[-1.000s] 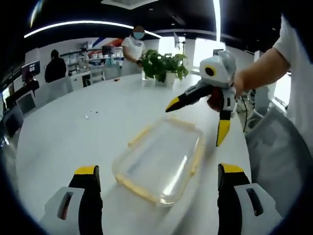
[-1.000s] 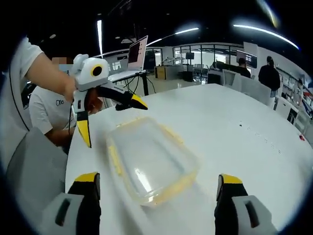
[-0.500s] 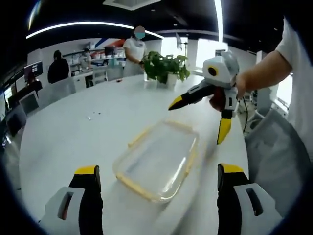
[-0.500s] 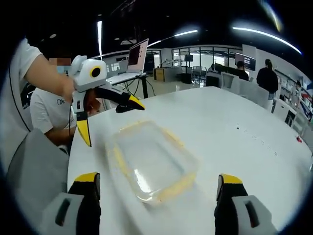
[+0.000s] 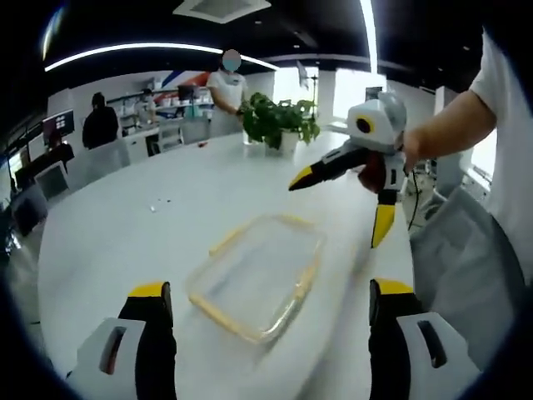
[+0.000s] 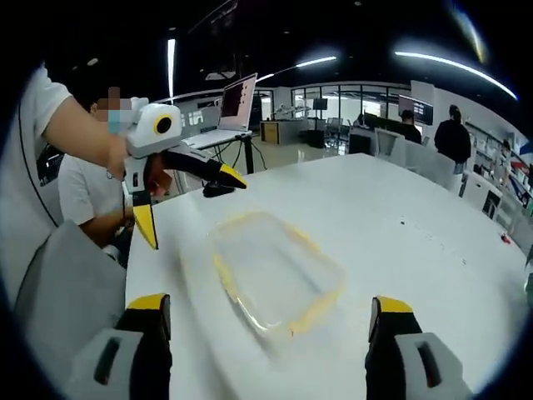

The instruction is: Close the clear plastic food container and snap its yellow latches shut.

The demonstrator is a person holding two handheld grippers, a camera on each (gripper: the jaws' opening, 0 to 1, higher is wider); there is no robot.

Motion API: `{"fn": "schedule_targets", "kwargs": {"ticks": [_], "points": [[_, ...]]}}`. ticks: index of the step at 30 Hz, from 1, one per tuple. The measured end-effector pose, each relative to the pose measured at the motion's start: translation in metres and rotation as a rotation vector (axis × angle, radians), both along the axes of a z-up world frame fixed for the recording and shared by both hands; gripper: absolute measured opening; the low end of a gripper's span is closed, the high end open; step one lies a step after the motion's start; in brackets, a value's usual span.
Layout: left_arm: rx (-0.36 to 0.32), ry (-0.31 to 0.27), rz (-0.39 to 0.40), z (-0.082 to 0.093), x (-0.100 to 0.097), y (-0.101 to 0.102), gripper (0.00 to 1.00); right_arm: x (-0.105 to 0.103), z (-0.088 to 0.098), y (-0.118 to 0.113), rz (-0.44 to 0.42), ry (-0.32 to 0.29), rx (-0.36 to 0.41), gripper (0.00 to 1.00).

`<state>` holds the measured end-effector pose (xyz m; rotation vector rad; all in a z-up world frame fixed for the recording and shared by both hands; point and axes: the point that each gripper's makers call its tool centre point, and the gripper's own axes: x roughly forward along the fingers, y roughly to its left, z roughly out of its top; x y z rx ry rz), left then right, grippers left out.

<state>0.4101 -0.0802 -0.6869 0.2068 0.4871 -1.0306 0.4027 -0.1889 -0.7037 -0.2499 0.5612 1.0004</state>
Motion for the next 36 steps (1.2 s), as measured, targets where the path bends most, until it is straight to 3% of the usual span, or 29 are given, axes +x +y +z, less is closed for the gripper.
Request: {"fn": "schedule_targets", "kwargs": {"ticks": [22, 36], "points": [[-0.006, -0.015, 0.008, 0.009, -0.032, -0.003, 0.95, -0.032, 0.011, -0.008, -0.011, -0.016, 0.015, 0.99], [-0.030, -0.018, 0.009, 0.013, -0.055, -0.005, 0.95, -0.050, 0.022, -0.001, 0.008, -0.042, 0.042, 0.99]]}}
